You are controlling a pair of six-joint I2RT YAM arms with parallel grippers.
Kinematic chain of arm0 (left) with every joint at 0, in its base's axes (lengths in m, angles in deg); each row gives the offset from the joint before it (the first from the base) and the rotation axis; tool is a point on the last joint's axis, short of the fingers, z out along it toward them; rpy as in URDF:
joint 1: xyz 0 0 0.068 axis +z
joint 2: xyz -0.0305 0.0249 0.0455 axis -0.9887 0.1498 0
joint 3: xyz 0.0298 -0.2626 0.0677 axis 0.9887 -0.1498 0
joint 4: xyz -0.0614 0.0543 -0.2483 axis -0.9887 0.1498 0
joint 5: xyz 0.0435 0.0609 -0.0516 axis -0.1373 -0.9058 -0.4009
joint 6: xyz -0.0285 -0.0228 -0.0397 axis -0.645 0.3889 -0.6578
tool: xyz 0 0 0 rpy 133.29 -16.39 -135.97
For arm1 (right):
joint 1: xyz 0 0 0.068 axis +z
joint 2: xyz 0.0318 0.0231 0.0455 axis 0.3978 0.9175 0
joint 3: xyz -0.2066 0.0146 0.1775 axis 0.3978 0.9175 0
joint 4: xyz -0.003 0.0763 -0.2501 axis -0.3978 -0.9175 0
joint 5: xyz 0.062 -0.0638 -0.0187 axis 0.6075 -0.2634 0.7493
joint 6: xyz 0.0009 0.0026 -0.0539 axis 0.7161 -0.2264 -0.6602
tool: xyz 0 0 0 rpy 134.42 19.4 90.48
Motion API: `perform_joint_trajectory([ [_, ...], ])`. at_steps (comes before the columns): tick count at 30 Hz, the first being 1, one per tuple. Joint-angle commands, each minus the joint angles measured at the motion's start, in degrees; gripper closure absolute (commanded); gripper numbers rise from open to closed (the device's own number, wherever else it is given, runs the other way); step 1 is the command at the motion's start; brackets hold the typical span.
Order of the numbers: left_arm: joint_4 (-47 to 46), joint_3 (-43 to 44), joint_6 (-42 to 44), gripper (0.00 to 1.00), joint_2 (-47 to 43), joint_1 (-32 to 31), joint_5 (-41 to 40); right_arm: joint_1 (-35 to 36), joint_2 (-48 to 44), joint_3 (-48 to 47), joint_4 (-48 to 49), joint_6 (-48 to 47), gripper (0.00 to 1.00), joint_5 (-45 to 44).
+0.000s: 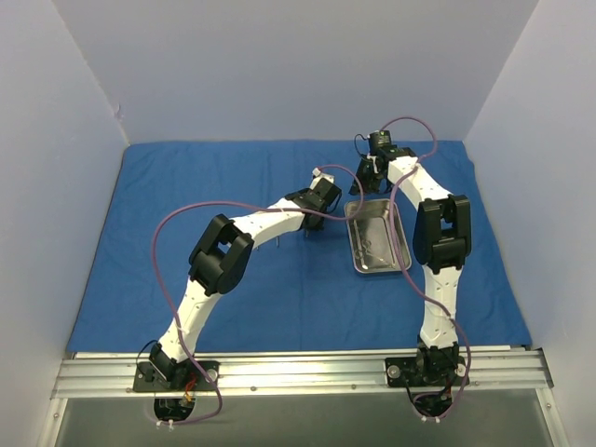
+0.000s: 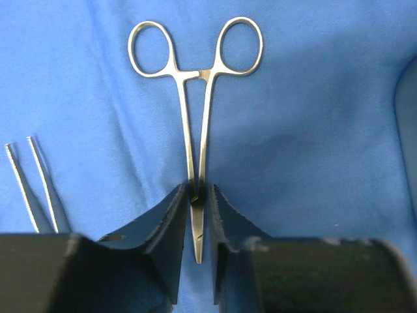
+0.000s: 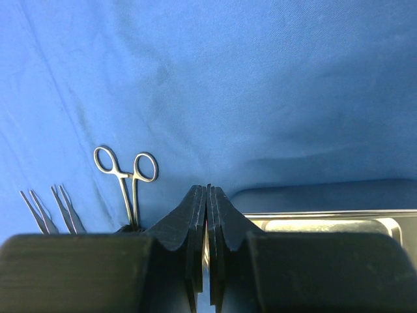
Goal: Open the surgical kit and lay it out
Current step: Pick up the medical item from the surgical kit.
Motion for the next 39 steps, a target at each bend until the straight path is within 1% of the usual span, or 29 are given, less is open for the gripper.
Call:
perform_joint_trajectory([
  [1,5.24,-0.96,-1.03,0.75,-0.14,0.58,4.21,-0.66,-4.49,0.03,-0.49,-0.66,1.0,0.68],
  [3,5.15,-0.96,-1.03,0.8,-0.14,0.85,5.09,-0.66,-4.49,0.12,-0.49,-0.66,1.0,0.68],
  [4,5.15,-0.96,-0.94,0.84,-0.23,0.94,5.53,-0.66,-4.49,0.12,-0.4,-0.58,1.0,0.77],
  [7,4.98,-1.05,-0.86,0.9,-0.67,1.46,7.46,-0.75,-4.49,0.03,-0.22,-0.58,1.0,0.94],
  [9,5.33,-0.88,-0.86,0.97,-1.02,2.25,9.13,-0.75,-4.49,0.03,-0.14,-0.58,1.0,0.94],
  [16,5.77,-0.43,-0.59,0.98,-5.49,6.38,17.65,-0.92,-4.66,-0.32,-0.22,-0.49,1.0,1.12],
  [17,5.94,-0.44,-0.42,0.98,-6.02,7.0,20.88,-0.92,-4.58,-0.32,-0.22,-0.49,1.0,1.03],
  [19,6.21,-0.26,-0.41,0.98,-7.25,8.75,23.72,-0.92,-4.49,-0.67,-0.22,-0.4,1.0,1.12],
  [20,6.38,-0.26,-0.41,0.98,-7.52,9.28,27.21,-1.18,-4.49,-0.76,-0.22,-0.31,1.0,1.03],
  [22,7.17,0.26,-0.5,0.98,-8.13,10.16,29.95,-1.19,-4.4,-0.85,-0.22,-0.23,1.0,1.12],
  [23,7.17,0.35,-0.59,0.98,-8.31,11.04,32.67,-1.19,-4.4,-0.85,-0.14,-0.22,1.0,1.2],
  [26,7.35,0.18,-1.03,0.98,-9.19,12.27,36.11,-1.19,-4.49,-0.76,-0.05,-0.05,1.0,1.29],
  [34,7.0,-0.26,-2.96,0.98,-11.48,14.12,48.06,-1.62,-4.75,-1.28,-0.05,0.13,1.0,1.2],
  [39,5.07,-0.44,-3.75,0.98,-13.14,13.95,51.85,-2.33,-5.63,-2.16,-0.84,0.83,1.0,-0.02],
])
